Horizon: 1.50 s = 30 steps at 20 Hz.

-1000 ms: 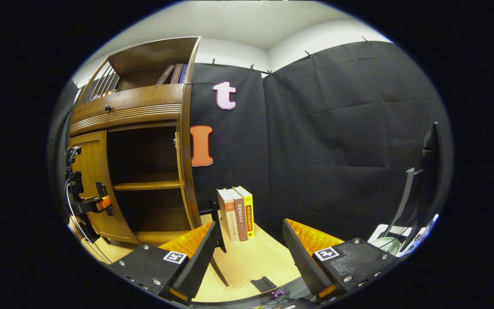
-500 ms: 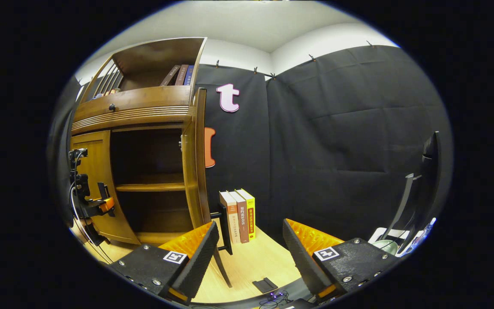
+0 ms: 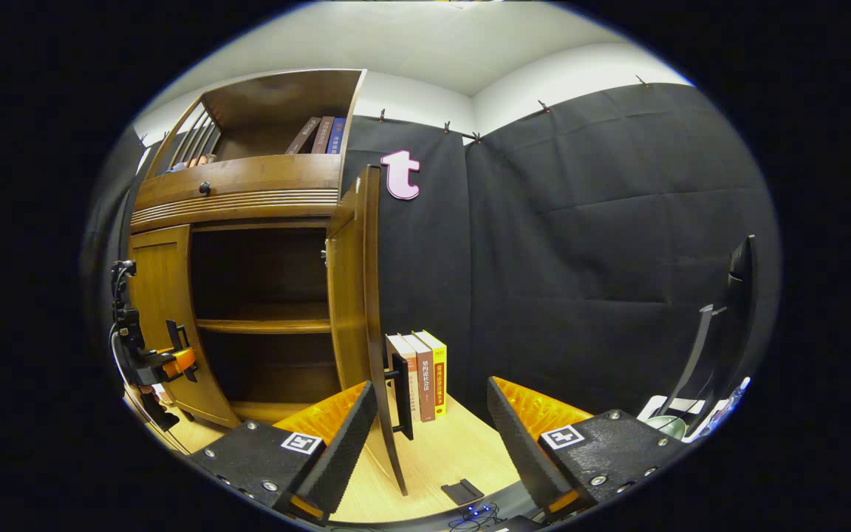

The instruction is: Open the right door of the double-door shoe cabinet with the right hand, and open the left door with the left hand.

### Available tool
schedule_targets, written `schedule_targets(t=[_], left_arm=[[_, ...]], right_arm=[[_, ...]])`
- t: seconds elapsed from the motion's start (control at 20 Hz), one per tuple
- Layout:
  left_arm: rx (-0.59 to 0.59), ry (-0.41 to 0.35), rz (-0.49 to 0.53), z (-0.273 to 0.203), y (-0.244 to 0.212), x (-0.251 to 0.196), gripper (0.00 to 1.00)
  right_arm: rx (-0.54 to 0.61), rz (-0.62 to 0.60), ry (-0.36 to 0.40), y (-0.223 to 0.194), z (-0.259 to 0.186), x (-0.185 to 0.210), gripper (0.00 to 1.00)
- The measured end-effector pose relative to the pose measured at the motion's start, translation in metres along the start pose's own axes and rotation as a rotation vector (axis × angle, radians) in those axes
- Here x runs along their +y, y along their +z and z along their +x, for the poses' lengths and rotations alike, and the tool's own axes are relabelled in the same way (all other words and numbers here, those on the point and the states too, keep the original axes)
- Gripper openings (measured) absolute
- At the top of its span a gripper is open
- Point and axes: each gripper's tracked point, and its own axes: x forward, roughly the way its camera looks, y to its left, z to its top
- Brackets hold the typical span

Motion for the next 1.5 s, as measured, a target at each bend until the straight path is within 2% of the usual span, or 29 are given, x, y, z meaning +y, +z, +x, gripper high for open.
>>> schedule_targets(t=[0.4,0.55,0.65,0.7,0.75,0.85,0.9,1.2,1.35,1.5], left_arm=[[0.002,-0.021,-0.001,-0.071,0.002,0.018,0.35],[0.004,-0.018,-0.004,-0.094,0.002,0.029,0.35],[0.002,0.0,0.001,-0.11,0.004,0.038,0.36],[-0.001,0.013,0.009,-0.117,0.004,0.042,0.36],[-0.001,0.025,0.024,-0.125,0.004,0.048,0.34],[0.007,0.047,0.045,-0.14,0.003,0.059,0.36],[0.009,0.05,0.043,-0.142,0.003,0.062,0.28],[0.015,0.077,0.011,-0.174,0.005,0.096,0.29],[0.01,0.11,0.012,-0.189,0.005,0.116,0.23],[0.031,0.075,-0.04,-0.202,-0.001,0.124,0.22]], right_arm=[[-0.019,-0.043,0.053,0.007,-0.007,0.032,0.98],[-0.026,-0.045,0.079,0.011,-0.01,0.045,0.94],[-0.025,-0.039,0.093,0.012,-0.007,0.052,0.92],[-0.027,-0.035,0.099,0.013,-0.007,0.056,0.98],[-0.029,-0.032,0.104,0.013,-0.007,0.06,0.98],[-0.037,-0.024,0.119,0.015,-0.006,0.07,0.98],[-0.043,-0.023,0.129,0.016,-0.006,0.075,0.98],[-0.051,-0.033,0.183,0.019,-0.002,0.104,0.98],[-0.06,-0.047,0.205,0.022,0.001,0.115,0.98],[-0.062,-0.044,0.228,0.025,0.005,0.127,0.98]])
